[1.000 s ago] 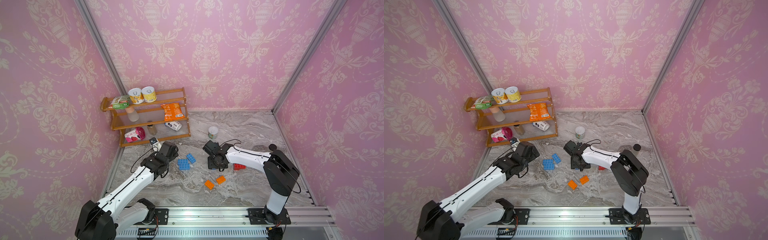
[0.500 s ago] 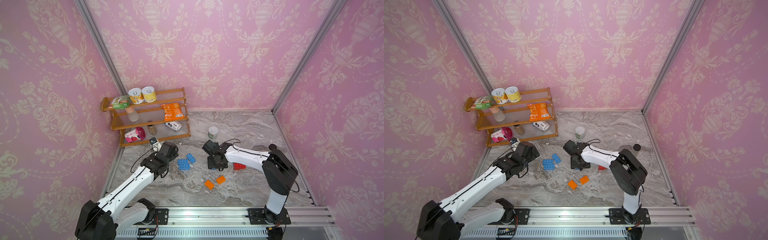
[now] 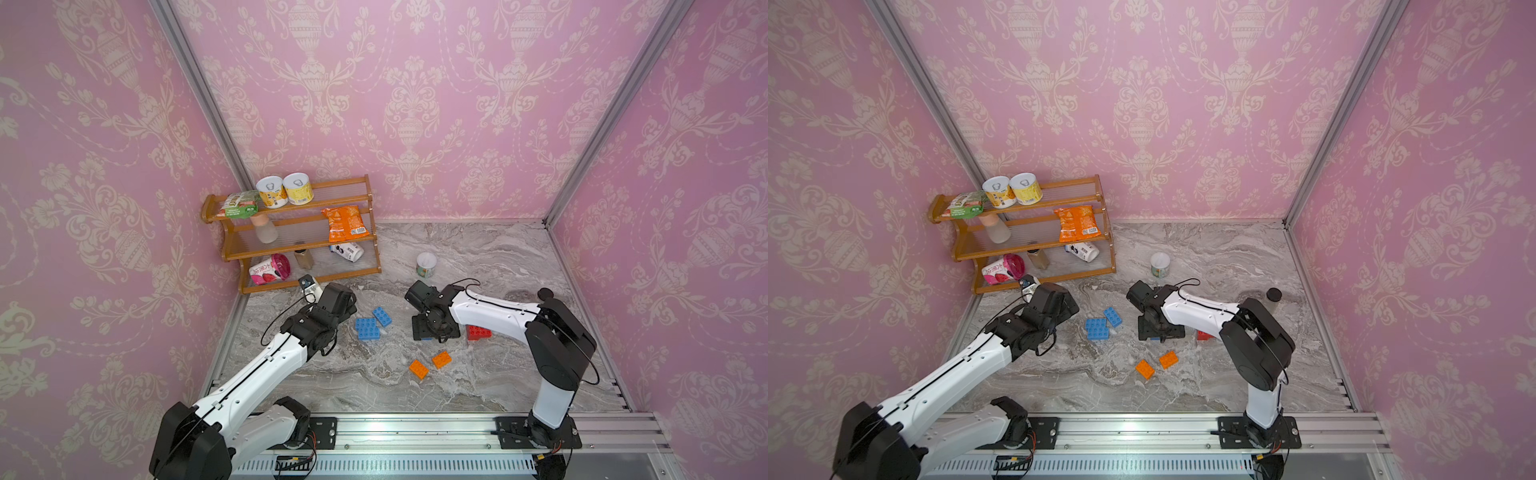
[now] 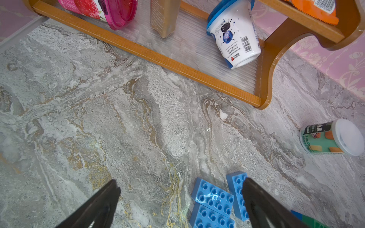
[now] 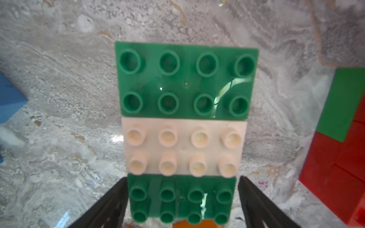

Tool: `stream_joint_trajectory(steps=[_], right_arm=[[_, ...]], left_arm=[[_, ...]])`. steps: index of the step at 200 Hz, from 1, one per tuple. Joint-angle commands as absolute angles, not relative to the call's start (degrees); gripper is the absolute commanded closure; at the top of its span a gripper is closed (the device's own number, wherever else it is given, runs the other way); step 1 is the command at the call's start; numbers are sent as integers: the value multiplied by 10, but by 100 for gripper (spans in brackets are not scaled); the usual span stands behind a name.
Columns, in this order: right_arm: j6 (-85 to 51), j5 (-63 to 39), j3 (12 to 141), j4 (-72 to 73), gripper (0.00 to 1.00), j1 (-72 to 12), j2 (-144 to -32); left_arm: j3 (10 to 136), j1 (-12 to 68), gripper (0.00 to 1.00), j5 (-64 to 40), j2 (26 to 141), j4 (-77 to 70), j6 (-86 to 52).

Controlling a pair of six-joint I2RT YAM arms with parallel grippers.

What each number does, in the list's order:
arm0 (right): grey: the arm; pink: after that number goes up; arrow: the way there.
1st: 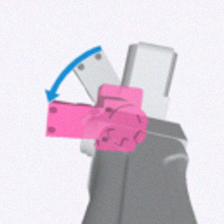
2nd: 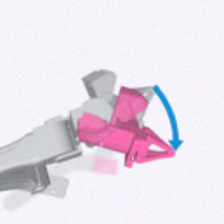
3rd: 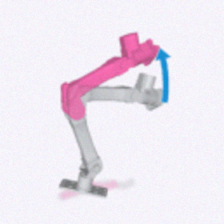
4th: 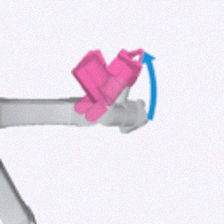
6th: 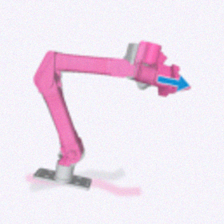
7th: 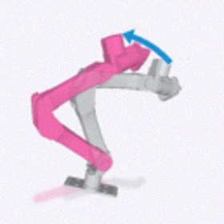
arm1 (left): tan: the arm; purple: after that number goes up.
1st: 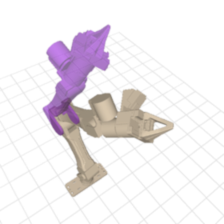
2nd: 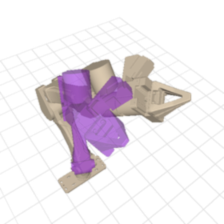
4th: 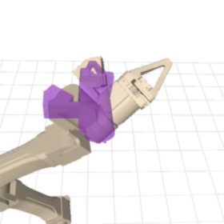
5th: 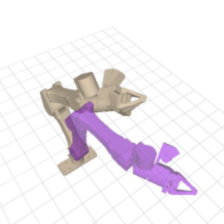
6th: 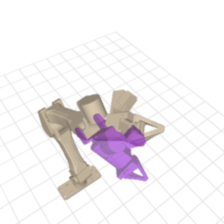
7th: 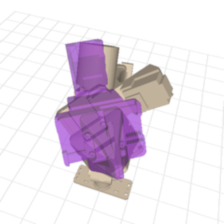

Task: Assemble a rectangle with lego
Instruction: Assemble the lego brick with the lego brick, then pick up the lego brick from the center of the board.

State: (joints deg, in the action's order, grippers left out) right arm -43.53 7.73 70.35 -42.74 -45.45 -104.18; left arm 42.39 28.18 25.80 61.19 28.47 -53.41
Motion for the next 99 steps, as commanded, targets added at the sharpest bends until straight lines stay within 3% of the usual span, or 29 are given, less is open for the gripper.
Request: stream_joint_trajectory(steps=[1,49,99], right_arm=[[-435,77,704,-446,7,-455,-1009],[-443,68,681,-434,2,-455,-964],[-457,69,607,-409,0,-455,-894]], left_arm=[[425,277,1,265,600,306,-518],[430,276,1,264,601,321,-509],[467,276,1,190,674,321,-456]])
